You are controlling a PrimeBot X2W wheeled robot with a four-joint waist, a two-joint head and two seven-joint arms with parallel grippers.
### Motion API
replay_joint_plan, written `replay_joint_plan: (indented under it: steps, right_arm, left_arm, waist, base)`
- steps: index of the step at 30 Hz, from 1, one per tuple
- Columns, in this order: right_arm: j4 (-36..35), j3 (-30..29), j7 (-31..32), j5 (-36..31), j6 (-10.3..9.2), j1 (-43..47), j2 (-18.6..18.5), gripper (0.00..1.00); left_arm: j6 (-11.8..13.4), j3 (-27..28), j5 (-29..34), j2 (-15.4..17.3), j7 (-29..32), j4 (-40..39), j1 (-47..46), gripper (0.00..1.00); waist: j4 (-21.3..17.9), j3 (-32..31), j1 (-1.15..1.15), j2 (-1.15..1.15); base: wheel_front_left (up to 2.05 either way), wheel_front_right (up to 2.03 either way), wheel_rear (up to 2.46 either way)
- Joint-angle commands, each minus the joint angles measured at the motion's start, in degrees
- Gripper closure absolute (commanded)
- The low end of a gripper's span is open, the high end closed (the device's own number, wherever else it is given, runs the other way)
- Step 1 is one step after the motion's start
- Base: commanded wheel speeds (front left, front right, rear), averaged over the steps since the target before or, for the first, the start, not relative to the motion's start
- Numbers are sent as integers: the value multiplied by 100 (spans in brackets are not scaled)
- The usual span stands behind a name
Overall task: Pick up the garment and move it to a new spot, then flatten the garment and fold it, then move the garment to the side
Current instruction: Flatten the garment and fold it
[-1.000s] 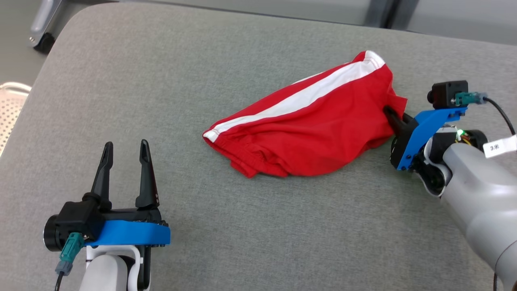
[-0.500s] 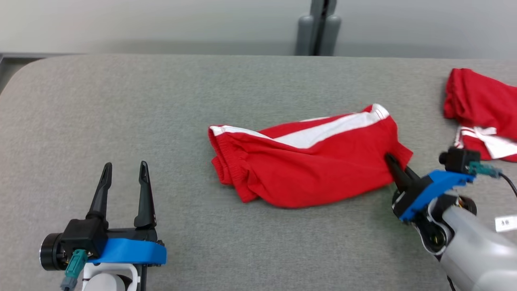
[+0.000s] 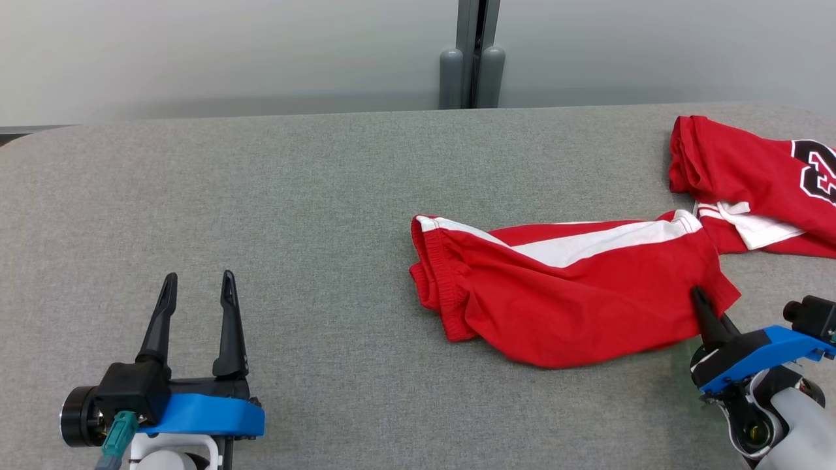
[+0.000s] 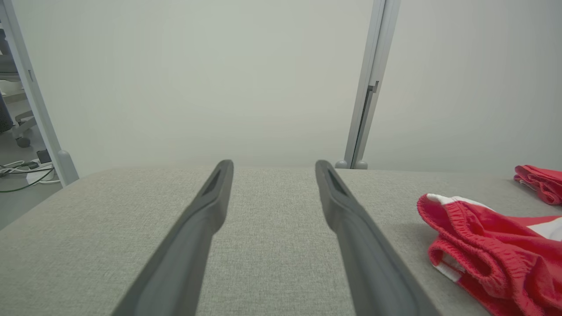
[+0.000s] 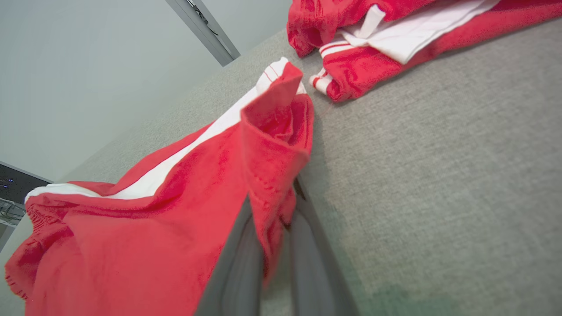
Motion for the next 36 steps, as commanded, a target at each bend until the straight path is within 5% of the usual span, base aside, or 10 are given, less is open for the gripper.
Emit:
replay_joint_plan:
  steps: [1, 13, 22, 36]
  right_arm:
    - [-69, -177, -20, -134, 3, 100, 68, 100]
    - [-1080, -742, -20, -1033, 3, 38, 506, 100]
    - [-1796, -314, 50, -1479, 3, -96, 1009, 100]
    - [-1103, 711, 290, -1859, 3, -112, 1503, 100]
  left_arm:
    - [-17, -8, -18, -1, -24, 27, 53, 0]
    - [-2, -17, -37, -1, -24, 30, 87, 0]
    - [-18, -76, -102, -1, -24, 45, 87, 0]
    - [34, -228, -221, -1, -24, 97, -25, 0]
  waist:
    - [4, -4, 0, 0]
    - [57, -103, 0, 0]
    - [201, -134, 0, 0]
    - [613, -36, 0, 0]
  base:
    - [0, 0, 0]
    - [0, 0, 0]
    - [0, 0, 0]
    - [0, 0, 0]
